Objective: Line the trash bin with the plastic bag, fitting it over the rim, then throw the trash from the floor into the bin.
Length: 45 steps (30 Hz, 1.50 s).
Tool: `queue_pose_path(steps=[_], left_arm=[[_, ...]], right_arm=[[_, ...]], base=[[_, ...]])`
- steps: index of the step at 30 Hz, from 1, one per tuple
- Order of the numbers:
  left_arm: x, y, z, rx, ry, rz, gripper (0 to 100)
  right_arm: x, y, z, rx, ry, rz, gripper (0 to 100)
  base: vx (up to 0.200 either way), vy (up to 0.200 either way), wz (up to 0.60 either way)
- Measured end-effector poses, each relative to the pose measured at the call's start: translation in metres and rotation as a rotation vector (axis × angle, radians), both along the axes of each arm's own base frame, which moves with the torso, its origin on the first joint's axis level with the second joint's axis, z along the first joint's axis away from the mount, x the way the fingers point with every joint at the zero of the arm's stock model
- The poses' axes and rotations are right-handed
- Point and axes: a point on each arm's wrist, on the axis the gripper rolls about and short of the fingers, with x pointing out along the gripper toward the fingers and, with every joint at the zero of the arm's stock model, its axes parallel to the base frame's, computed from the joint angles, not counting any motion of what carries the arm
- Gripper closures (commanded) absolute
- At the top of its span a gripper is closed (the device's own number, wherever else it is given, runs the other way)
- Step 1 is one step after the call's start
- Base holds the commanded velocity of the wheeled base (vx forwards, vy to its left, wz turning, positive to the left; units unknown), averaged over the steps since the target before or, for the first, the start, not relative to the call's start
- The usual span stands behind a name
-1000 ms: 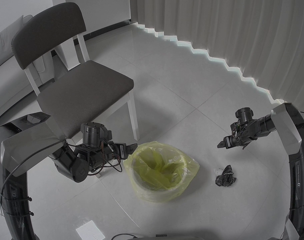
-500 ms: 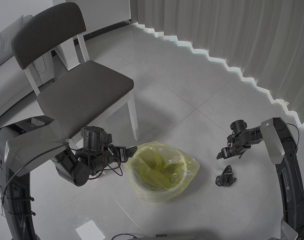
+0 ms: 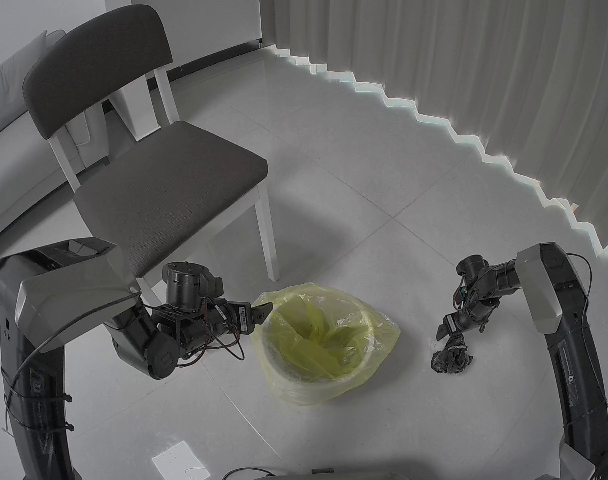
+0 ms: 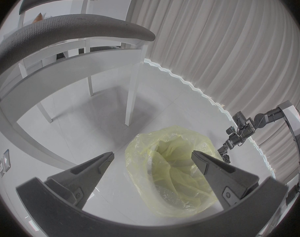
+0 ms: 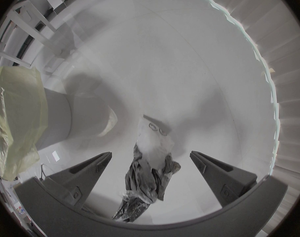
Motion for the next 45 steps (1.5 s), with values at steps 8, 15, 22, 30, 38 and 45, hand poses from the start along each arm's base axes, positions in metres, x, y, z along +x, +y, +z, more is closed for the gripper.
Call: queue_pose_path(steps=[8, 15, 22, 30, 38, 45], left_arm=[[0.0, 0.0, -0.004, 0.003, 0.009, -0.001, 0], [0.002, -0.001, -0.005, 0.004, 0.009, -0.001, 0], [0.001, -0.001, -0.005, 0.002, 0.003, -0.001, 0], [0.001, -0.001, -0.005, 0.003, -0.01, 0.007, 0], [0.001, -0.001, -0.005, 0.003, -0.011, 0.008, 0], [0.001, -0.002, -0.006, 0.003, -0.008, 0.006, 0]], right_arm=[[-0.024, -0.001, -0.038, -0.023, 0.23, -0.019, 0], [-0.027, -0.001, -0.049, -0.018, 0.252, -0.022, 0], [-0.024, 0.0, -0.04, -0.015, 0.224, -0.021, 0], [-0.02, 0.001, -0.035, -0.018, 0.194, -0.021, 0], [-0.013, 0.004, -0.033, -0.019, 0.126, -0.016, 100], [-0.011, 0.004, -0.023, -0.02, 0.112, -0.014, 100]], base=[[0.0, 0.0, 0.0], [0.0, 0.0, 0.0], [0.0, 0.0, 0.0], [0.0, 0.0, 0.0], [0.0, 0.0, 0.0], [0.0, 0.0, 0.0]])
